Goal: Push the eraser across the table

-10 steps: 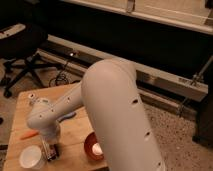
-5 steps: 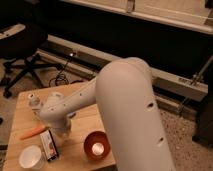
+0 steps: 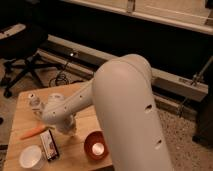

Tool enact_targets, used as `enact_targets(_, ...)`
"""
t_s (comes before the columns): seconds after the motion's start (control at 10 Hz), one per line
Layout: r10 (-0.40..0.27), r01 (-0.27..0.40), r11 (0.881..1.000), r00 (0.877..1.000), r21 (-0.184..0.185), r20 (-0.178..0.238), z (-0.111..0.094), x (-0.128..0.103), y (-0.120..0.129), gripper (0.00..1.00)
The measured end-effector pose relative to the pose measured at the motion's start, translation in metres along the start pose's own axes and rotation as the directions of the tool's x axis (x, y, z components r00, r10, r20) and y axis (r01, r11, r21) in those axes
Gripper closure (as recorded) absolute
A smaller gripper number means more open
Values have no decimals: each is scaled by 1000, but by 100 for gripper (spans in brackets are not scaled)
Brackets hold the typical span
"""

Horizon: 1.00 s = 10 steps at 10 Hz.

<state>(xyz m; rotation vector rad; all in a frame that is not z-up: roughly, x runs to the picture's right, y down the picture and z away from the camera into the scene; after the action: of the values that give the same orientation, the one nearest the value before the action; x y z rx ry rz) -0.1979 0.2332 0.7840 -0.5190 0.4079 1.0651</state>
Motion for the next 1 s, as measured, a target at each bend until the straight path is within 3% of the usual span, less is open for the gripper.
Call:
enact_targets(0.6,-148,146,988,989,59,27,6,1,62,100)
enact_targets(0.8,-186,184,981,982,57,28,7,1,85,100)
enact_targets(1.0,-221,221,975,975,24,20,6,2,113,100)
